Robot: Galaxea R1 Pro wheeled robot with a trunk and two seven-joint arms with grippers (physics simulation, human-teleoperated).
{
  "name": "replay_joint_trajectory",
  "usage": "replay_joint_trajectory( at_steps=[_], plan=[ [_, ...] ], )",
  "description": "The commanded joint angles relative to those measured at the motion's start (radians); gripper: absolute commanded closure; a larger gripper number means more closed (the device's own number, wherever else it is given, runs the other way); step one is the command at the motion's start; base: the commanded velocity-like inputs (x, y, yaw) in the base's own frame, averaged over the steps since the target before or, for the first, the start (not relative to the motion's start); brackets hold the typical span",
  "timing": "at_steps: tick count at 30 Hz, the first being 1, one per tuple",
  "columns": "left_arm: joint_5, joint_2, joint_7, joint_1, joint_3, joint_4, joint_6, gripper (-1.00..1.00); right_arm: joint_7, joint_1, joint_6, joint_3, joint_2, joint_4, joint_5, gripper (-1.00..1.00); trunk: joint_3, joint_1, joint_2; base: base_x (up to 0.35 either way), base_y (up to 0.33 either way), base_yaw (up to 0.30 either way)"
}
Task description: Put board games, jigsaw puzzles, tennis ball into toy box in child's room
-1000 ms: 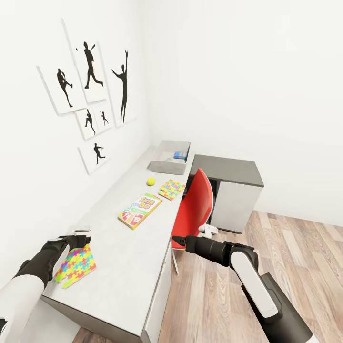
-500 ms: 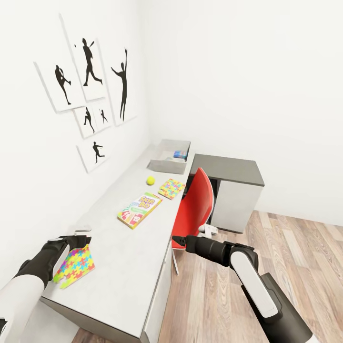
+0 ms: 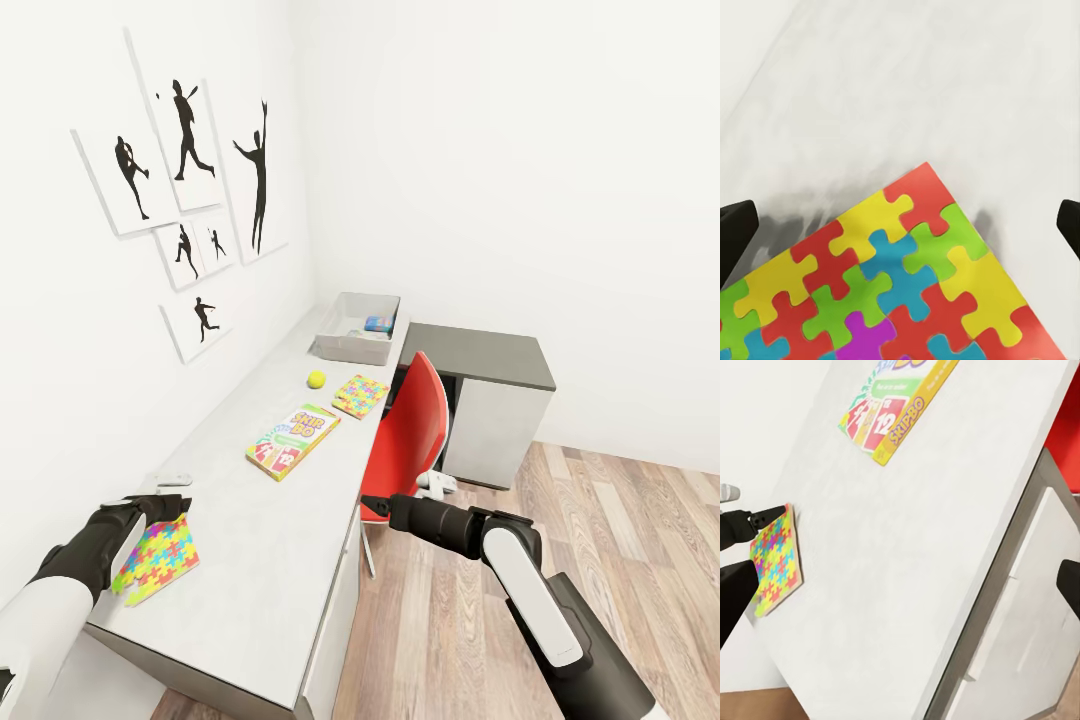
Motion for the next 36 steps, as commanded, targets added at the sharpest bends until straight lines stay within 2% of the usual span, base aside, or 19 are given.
replay_joint_trajectory(
  at_steps=[1, 3, 18, 27, 36],
  plan=[
    [-0.003, -0.001, -0.007, 0.000, 0.005, -0.002, 0.006, -1.00, -0.011, -0.001, 0.001, 0.001, -0.001, -0.001, -0.011, -1.00, -0.001, 0.000, -0.001, 0.000, 0.000, 0.000],
    [-0.003, -0.001, -0.007, 0.000, 0.005, -0.002, 0.006, -1.00, -0.010, -0.001, 0.002, 0.001, -0.001, -0.001, -0.011, -1.00, -0.001, 0.000, -0.001, 0.000, 0.000, 0.000],
    [-0.003, -0.001, -0.007, 0.000, 0.003, -0.002, 0.006, -1.00, -0.009, -0.001, 0.001, -0.001, -0.002, -0.001, -0.010, -1.00, -0.048, 0.058, -0.106, 0.000, 0.000, 0.000],
    [-0.003, -0.001, -0.007, 0.000, 0.003, -0.002, 0.006, -1.00, -0.009, -0.001, 0.001, -0.001, -0.002, -0.001, -0.010, -1.00, -0.048, 0.058, -0.106, 0.000, 0.000, 0.000],
    [-0.003, 0.000, -0.007, 0.000, 0.003, -0.002, 0.006, -1.00, -0.009, -0.001, 0.001, -0.001, -0.002, -0.001, -0.010, -1.00, -0.077, 0.092, -0.169, 0.000, 0.000, 0.000]
  ],
)
